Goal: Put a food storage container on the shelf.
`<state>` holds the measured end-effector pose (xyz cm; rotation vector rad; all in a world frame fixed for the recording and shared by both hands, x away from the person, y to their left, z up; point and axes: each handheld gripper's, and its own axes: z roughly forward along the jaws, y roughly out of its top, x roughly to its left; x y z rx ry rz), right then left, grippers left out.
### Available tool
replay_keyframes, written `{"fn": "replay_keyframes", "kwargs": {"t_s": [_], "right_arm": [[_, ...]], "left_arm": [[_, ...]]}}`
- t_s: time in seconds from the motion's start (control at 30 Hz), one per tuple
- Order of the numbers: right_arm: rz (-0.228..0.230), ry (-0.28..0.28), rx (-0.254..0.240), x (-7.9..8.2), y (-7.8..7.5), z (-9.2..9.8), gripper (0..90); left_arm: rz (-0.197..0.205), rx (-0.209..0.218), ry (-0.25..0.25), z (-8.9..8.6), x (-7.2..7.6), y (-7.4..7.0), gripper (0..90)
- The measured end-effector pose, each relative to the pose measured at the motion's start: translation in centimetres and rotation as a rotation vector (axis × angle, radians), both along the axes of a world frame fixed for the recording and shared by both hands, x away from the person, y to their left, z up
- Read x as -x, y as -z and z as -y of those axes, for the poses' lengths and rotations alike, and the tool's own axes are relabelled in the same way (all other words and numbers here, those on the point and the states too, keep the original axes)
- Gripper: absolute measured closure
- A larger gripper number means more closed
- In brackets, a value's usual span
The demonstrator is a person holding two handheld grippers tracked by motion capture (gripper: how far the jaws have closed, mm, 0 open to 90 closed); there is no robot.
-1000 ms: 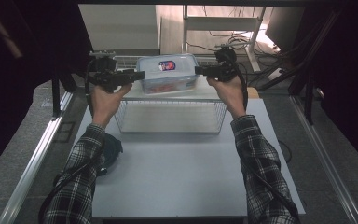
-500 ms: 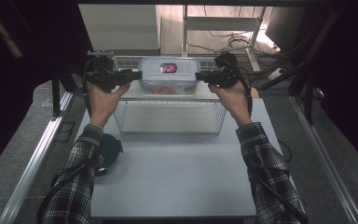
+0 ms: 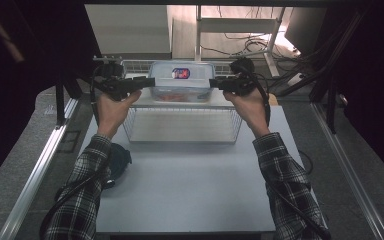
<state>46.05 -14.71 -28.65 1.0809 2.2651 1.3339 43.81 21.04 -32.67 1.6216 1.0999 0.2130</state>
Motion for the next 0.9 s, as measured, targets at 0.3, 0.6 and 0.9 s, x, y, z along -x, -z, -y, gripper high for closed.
{"fn": "replay_keyframes", "kwargs": {"t_s": [0.3,0.6,0.9], "right_arm": [[-0.006,0.002,-0.010,0.0,0.0,0.2,68.4],[0.069,-0.016,-0.021,1.7,0.3,0.5,42.8],[0.149,-0.053,-0.026,5.3,2.0,1.4,18.1]], "left_arm": [[0.007,-0.033,-0.005,0.3,0.6,-0.4,52.6],[0.109,-0.116,-0.040,0.7,2.7,-1.6,27.6],[0.128,-0.152,0.058,2.0,6.8,0.4,11.2]]}}
